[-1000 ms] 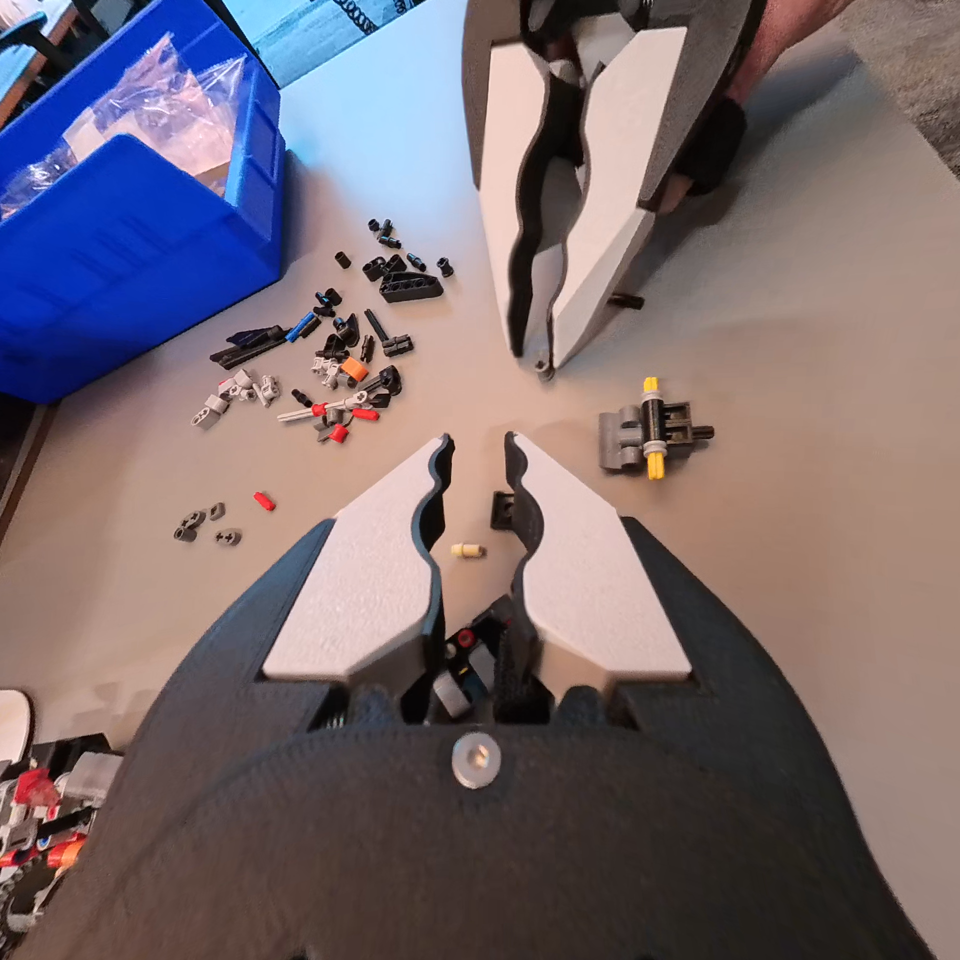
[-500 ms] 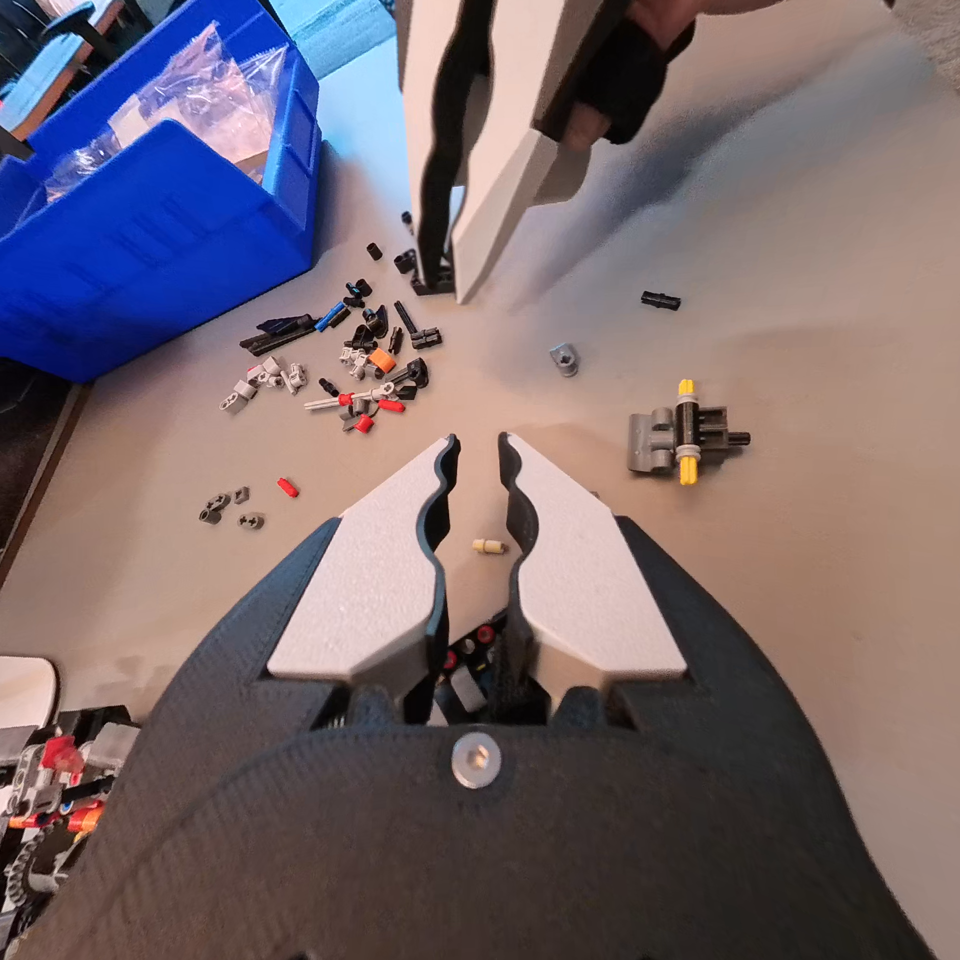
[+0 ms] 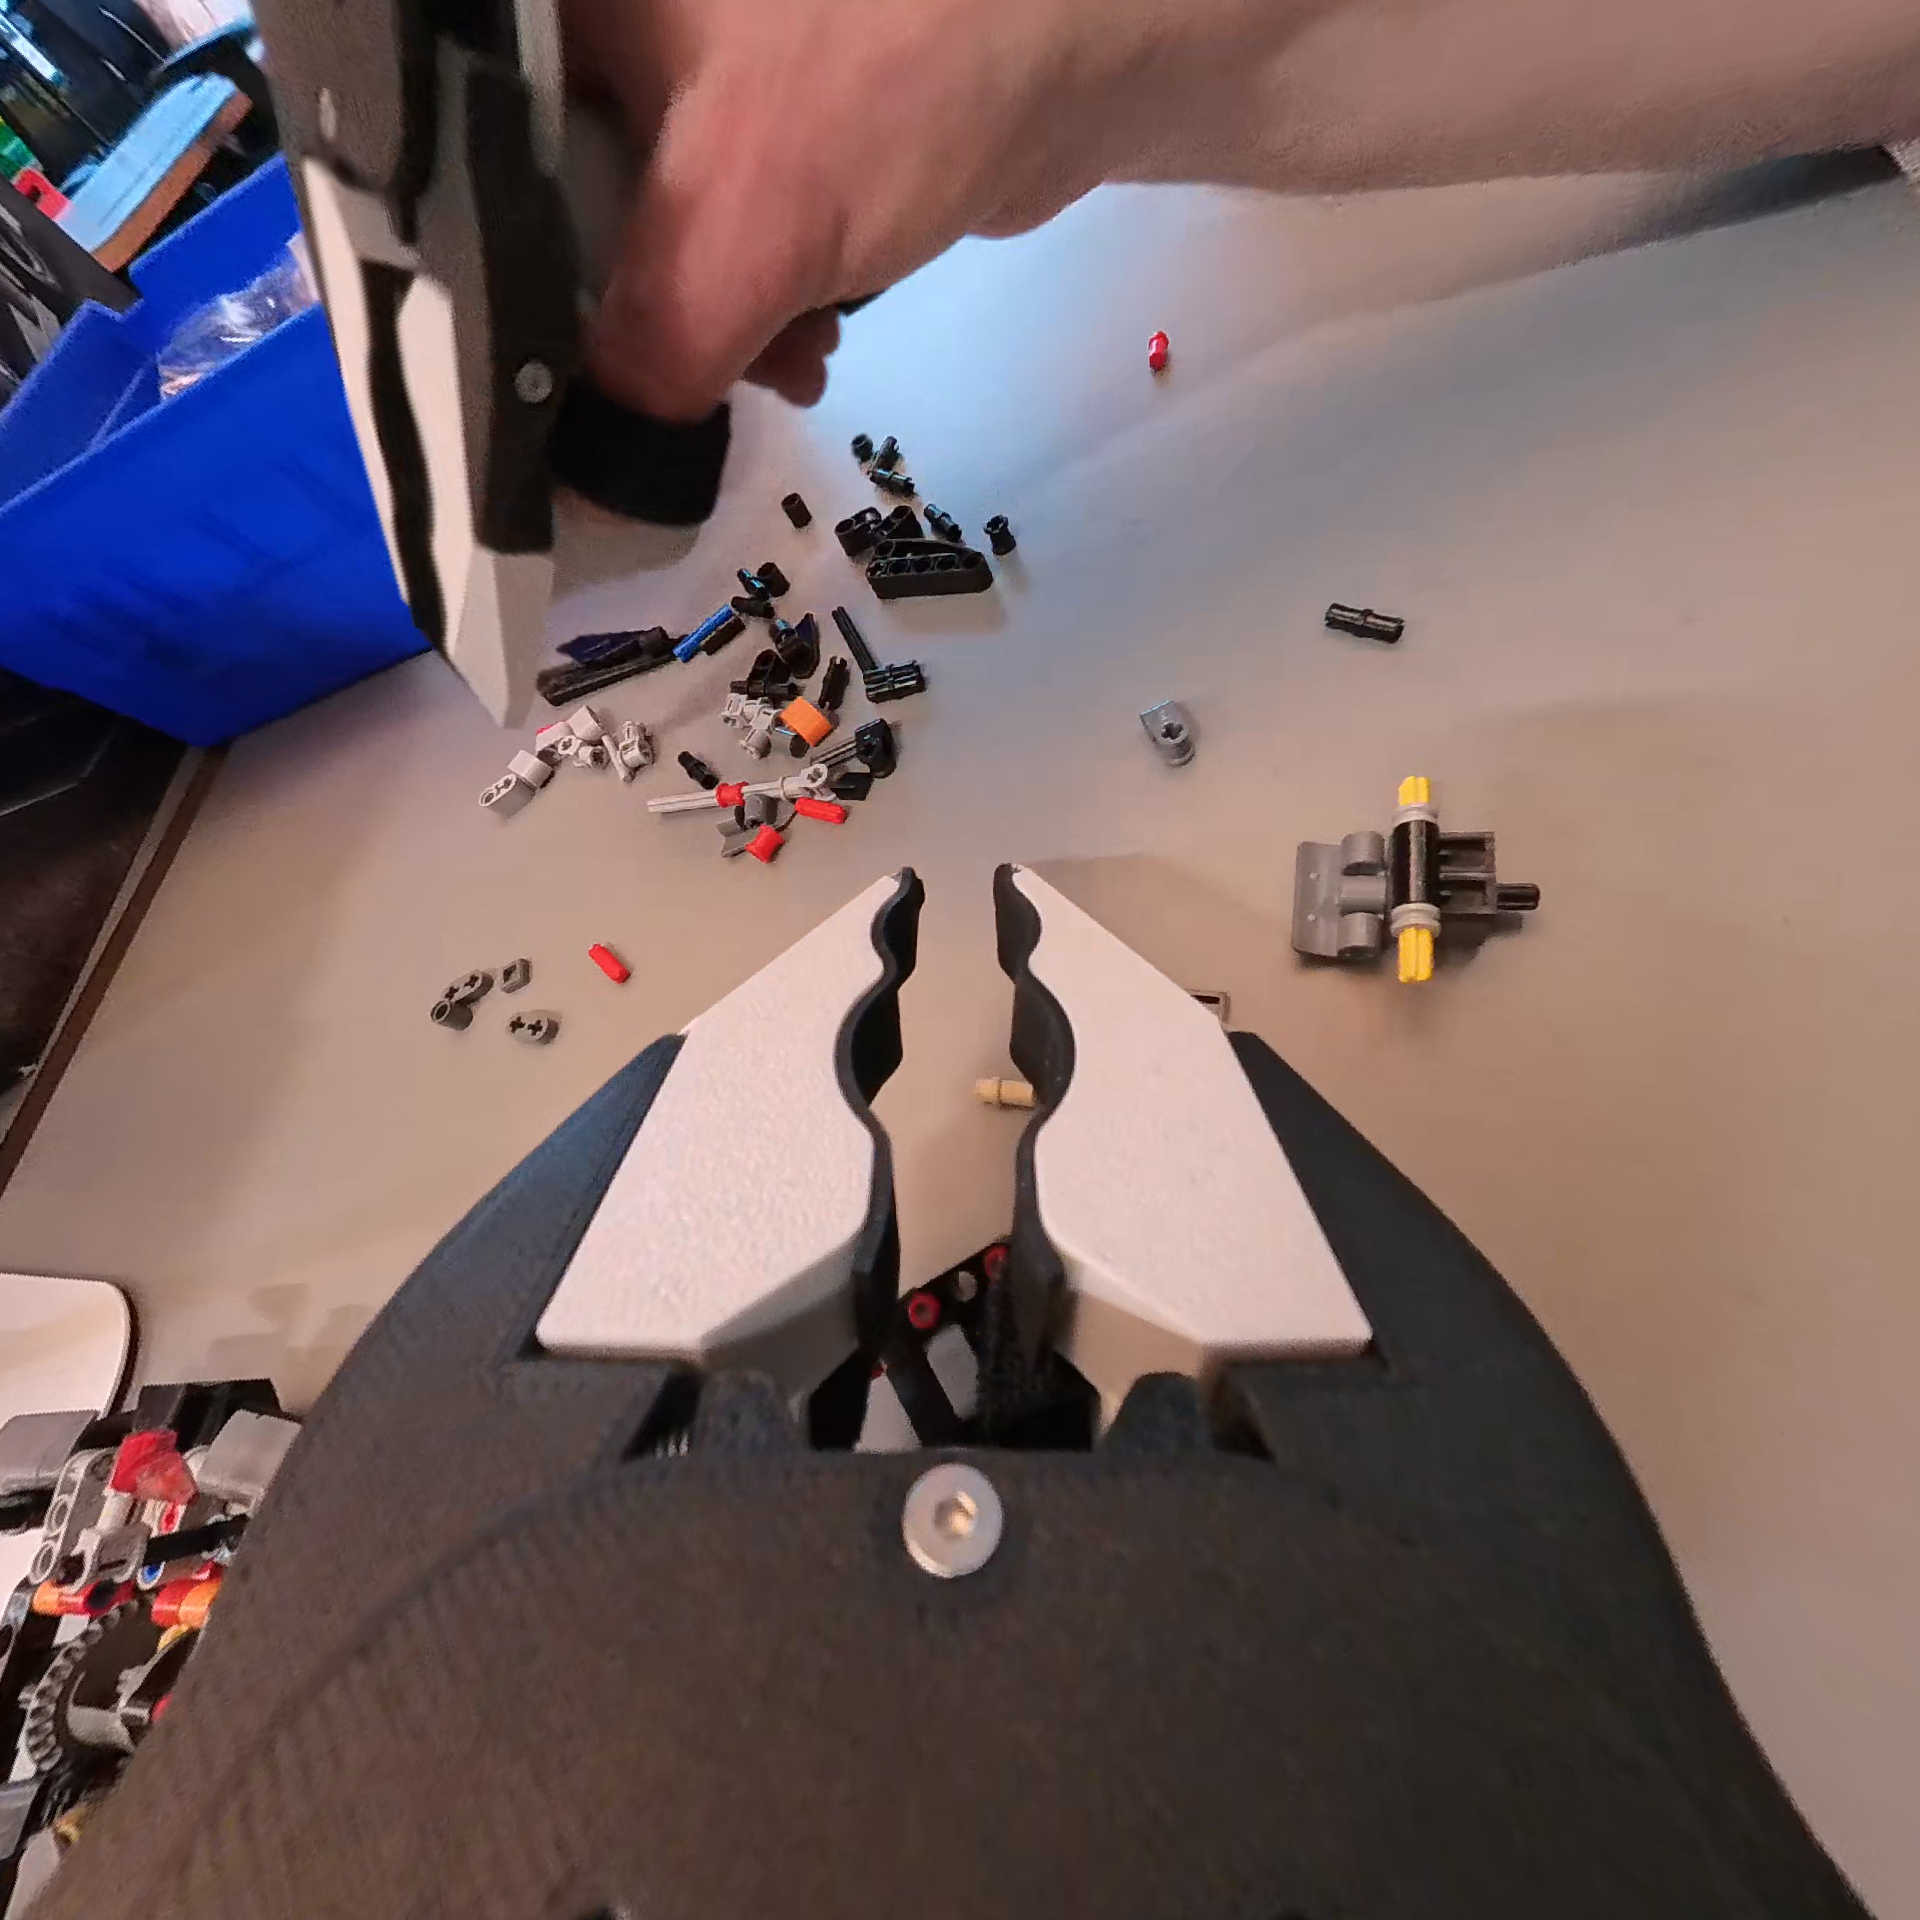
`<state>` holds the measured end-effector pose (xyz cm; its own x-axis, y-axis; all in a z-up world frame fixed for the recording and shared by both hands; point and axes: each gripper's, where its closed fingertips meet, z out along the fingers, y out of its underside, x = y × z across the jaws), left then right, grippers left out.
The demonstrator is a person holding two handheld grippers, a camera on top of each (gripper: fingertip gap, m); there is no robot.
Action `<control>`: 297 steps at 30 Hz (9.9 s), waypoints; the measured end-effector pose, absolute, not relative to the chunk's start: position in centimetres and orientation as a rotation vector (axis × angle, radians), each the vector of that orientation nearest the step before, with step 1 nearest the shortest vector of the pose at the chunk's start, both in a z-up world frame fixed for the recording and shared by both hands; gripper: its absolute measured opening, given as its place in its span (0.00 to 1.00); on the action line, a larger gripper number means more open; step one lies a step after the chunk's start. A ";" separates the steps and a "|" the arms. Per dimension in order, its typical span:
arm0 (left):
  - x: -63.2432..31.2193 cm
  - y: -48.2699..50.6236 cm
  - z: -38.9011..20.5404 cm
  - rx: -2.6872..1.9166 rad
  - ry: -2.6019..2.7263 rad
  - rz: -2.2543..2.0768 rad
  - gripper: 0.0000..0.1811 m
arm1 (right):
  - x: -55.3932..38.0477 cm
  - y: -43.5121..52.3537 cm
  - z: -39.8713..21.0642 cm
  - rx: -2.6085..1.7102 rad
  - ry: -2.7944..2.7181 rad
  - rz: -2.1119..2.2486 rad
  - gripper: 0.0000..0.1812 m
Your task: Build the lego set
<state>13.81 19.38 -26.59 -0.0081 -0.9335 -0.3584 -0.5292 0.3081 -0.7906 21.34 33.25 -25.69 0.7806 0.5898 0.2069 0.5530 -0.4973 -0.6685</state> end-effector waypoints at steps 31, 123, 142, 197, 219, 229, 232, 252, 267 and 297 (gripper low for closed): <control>13.7 14.9 -25.6 -1.254 1.808 -0.789 0.28 | 17.9 18.4 -21.5 -2.145 -0.627 0.671 0.03; 15.2 13.9 -22.1 -1.047 1.665 -0.567 0.08 | 16.9 13.2 -18.4 -1.506 0.072 1.741 0.02; 15.1 14.3 -22.3 -1.071 1.652 -0.589 0.08 | 15.9 13.6 -20.2 -1.674 -0.007 1.538 0.03; 15.4 14.7 -23.8 -1.122 1.703 -0.619 0.08 | 16.0 6.5 -29.2 -2.082 -1.128 0.190 0.00; 15.4 14.8 -23.8 -1.129 1.696 -0.638 0.08 | 15.8 6.4 -29.8 -2.356 -0.522 0.290 0.15; 15.3 14.8 -23.8 -1.129 1.701 -0.623 0.08 | 16.2 7.3 -29.7 -2.330 -0.516 0.210 0.13; 15.3 14.8 -23.9 -1.133 1.703 -0.624 0.08 | 16.3 6.8 -29.2 -2.326 -0.473 0.227 0.15; 15.2 14.7 -23.8 -1.137 1.699 -0.624 0.08 | 14.9 8.2 -29.7 -2.237 -0.859 0.318 0.07; 15.1 14.7 -23.8 -1.144 1.697 -0.632 0.08 | 16.2 9.0 -29.8 -2.301 -0.519 0.250 0.12; 13.7 12.6 -18.1 -1.094 1.476 -1.330 0.08 | 13.4 13.0 -17.0 -1.570 -0.776 0.990 0.07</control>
